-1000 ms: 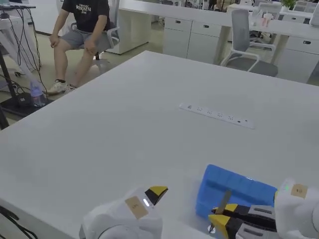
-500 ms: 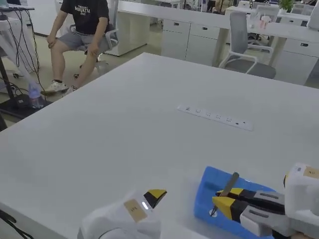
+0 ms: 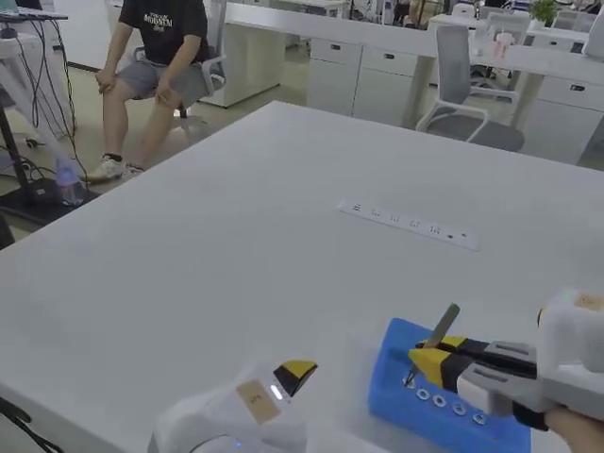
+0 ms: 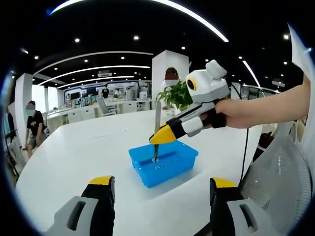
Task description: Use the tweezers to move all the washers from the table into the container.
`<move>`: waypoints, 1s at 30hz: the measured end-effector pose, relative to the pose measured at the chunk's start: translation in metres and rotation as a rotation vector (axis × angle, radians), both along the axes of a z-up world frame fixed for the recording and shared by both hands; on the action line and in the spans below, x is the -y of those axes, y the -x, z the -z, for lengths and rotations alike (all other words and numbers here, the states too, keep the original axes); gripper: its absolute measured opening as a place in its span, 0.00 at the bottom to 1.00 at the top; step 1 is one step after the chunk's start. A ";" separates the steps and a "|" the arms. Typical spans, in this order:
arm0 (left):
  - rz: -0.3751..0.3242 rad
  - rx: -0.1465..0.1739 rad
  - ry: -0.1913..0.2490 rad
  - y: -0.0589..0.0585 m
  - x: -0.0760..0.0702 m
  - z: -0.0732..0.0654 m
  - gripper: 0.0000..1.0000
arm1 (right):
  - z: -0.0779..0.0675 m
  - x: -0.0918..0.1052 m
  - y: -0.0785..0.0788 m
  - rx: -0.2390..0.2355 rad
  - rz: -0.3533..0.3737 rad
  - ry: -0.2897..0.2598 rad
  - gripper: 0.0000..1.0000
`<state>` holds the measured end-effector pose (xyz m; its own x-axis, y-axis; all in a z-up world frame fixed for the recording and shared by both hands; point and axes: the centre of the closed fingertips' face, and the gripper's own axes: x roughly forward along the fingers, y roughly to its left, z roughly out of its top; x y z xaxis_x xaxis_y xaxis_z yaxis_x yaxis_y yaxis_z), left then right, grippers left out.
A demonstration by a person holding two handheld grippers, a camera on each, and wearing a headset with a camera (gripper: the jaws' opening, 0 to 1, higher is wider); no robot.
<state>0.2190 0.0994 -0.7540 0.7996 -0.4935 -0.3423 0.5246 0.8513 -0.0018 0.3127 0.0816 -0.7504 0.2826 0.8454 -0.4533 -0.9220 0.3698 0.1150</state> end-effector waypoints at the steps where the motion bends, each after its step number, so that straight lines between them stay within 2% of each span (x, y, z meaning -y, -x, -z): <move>1: -0.001 0.001 0.000 0.000 0.000 0.000 0.80 | 0.001 0.000 -0.002 -0.004 0.005 -0.002 0.04; 8: -0.030 -0.001 0.017 -0.002 -0.005 -0.001 0.80 | 0.015 0.000 -0.020 -0.068 0.059 -0.013 0.04; 18: -0.033 -0.005 0.018 -0.002 -0.005 -0.001 0.80 | 0.035 0.001 -0.036 -0.109 0.085 0.009 0.04; 24: -0.037 -0.013 0.017 -0.002 -0.006 0.000 0.79 | 0.047 0.004 -0.046 -0.115 0.086 0.037 0.04; 28: -0.034 -0.012 0.018 -0.002 -0.005 0.000 0.79 | 0.055 0.004 -0.047 -0.123 0.084 0.056 0.04; 30: -0.030 0.003 0.044 -0.002 -0.003 -0.005 0.80 | 0.058 0.003 -0.045 -0.128 0.081 0.061 0.04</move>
<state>0.2208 0.1025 -0.7489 0.8153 -0.4839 -0.3181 0.4989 0.8658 -0.0385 0.3582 0.0784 -0.8083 0.2853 0.7919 -0.5399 -0.8682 0.4521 0.2044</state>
